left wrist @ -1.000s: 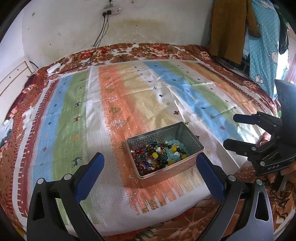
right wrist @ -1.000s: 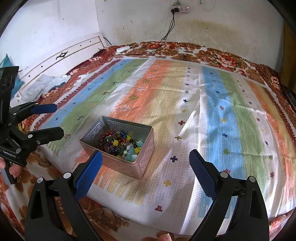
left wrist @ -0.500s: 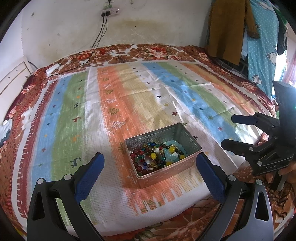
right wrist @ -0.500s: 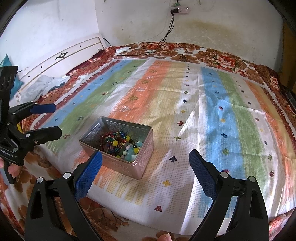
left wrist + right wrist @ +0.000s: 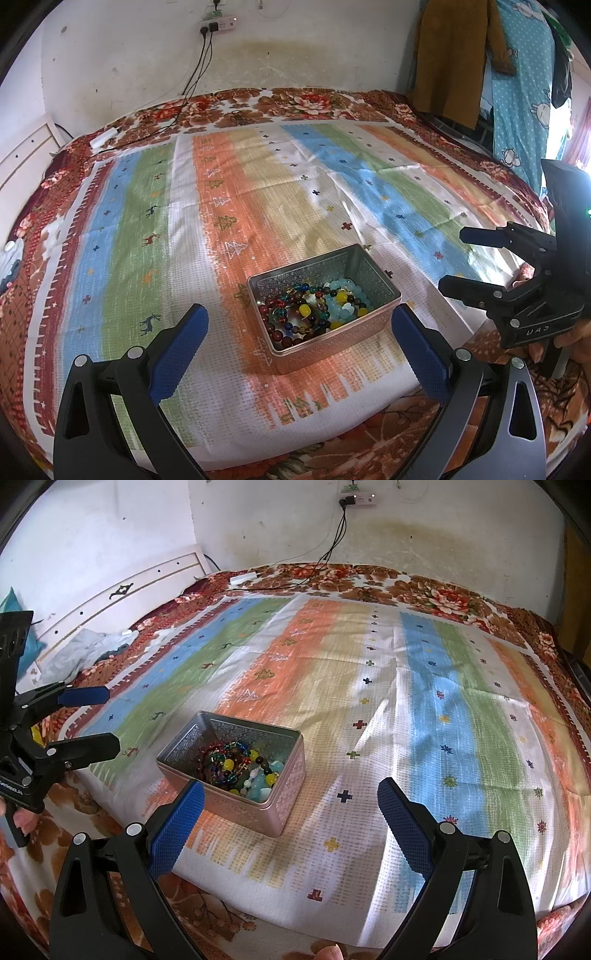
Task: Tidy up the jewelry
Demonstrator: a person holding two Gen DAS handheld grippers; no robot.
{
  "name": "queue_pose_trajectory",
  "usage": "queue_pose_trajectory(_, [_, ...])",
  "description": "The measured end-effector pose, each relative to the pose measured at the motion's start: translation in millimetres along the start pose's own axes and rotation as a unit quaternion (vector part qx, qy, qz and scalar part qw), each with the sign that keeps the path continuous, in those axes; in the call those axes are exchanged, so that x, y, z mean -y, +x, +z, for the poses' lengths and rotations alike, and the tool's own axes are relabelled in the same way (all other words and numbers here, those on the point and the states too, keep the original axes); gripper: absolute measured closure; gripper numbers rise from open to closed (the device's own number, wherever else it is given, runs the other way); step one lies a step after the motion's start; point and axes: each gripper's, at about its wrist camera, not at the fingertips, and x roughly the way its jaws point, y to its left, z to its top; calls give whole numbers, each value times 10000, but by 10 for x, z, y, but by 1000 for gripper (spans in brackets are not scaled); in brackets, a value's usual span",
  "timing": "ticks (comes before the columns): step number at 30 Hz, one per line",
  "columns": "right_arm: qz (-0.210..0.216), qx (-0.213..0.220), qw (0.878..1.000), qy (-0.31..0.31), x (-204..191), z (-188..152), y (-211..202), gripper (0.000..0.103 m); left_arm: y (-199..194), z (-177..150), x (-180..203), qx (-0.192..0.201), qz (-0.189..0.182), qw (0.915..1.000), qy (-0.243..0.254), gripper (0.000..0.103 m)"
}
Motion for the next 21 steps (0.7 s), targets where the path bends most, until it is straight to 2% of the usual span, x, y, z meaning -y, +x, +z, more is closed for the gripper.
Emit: queue_pose_trajectory(21, [-6, -16, 10000, -16, 3, -6, -2, 8, 16, -27, 9, -25, -8, 10000, -1, 6])
